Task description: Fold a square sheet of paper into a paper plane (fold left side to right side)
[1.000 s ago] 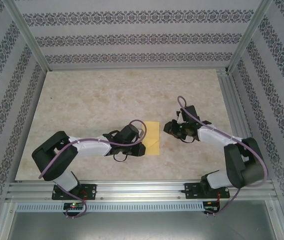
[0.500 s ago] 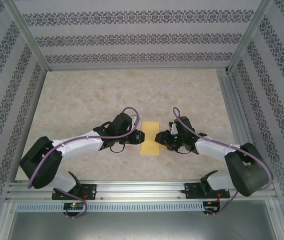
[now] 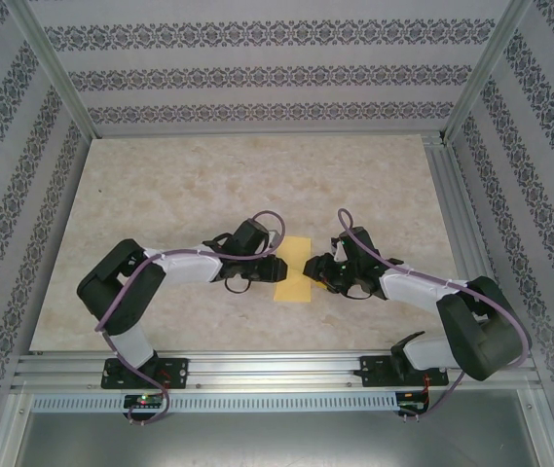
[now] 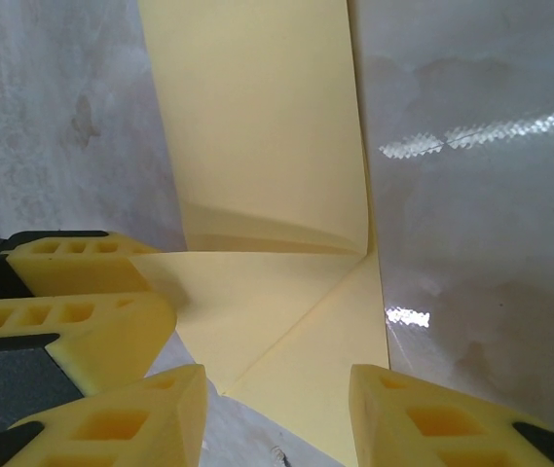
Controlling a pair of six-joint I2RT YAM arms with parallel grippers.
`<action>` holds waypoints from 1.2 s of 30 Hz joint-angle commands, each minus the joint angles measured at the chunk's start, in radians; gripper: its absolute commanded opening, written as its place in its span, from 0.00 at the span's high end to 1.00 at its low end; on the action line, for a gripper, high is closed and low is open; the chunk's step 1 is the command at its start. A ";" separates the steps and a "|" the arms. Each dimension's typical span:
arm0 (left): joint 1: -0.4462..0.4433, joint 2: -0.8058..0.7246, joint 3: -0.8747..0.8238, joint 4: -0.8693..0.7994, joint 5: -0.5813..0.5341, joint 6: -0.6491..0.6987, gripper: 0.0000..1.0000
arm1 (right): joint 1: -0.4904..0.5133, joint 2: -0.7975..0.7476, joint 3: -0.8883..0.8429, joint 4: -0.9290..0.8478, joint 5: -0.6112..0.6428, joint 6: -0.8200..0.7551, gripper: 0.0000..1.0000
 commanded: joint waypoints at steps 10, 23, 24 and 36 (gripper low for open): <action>0.013 0.004 0.037 -0.011 -0.043 0.026 0.91 | 0.010 0.050 0.004 0.034 0.010 -0.006 0.57; 0.028 -0.039 -0.001 0.006 -0.040 0.023 0.91 | 0.036 0.108 0.063 0.118 -0.013 0.009 0.57; 0.027 -0.038 -0.002 0.006 -0.039 0.024 0.91 | 0.037 0.112 0.067 0.120 -0.016 0.009 0.57; 0.028 -0.040 -0.011 0.010 -0.040 0.022 0.84 | 0.044 0.186 0.104 0.161 -0.047 0.084 0.72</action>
